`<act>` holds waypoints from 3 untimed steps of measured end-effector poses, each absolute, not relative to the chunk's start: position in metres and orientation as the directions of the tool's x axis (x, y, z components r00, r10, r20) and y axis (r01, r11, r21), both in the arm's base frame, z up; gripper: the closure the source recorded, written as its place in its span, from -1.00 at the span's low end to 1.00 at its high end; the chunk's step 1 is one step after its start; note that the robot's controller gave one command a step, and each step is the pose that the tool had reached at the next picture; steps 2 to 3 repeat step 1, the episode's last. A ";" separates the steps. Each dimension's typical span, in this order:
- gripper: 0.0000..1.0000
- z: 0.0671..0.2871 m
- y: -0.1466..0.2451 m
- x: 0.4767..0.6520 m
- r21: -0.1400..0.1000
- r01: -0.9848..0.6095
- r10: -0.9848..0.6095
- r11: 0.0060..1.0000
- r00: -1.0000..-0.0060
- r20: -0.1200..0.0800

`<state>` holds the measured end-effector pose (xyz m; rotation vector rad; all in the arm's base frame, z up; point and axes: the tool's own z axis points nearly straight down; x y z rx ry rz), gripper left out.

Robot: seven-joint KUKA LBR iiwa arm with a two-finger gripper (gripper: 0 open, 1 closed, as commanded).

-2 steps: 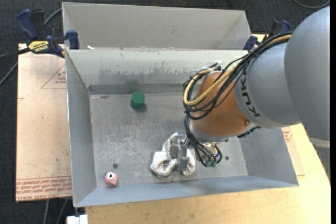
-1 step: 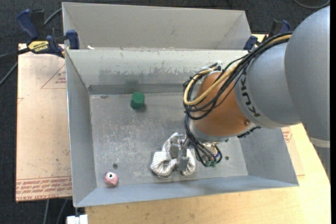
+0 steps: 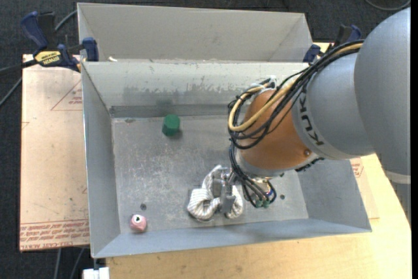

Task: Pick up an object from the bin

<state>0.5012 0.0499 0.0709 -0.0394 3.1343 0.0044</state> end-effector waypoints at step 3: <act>1.00 0.071 0.050 0.501 0.003 -0.025 -0.025 1.000 -1.000 -0.007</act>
Offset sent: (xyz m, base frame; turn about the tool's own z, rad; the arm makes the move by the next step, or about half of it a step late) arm 0.0000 0.0000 0.0000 0.0000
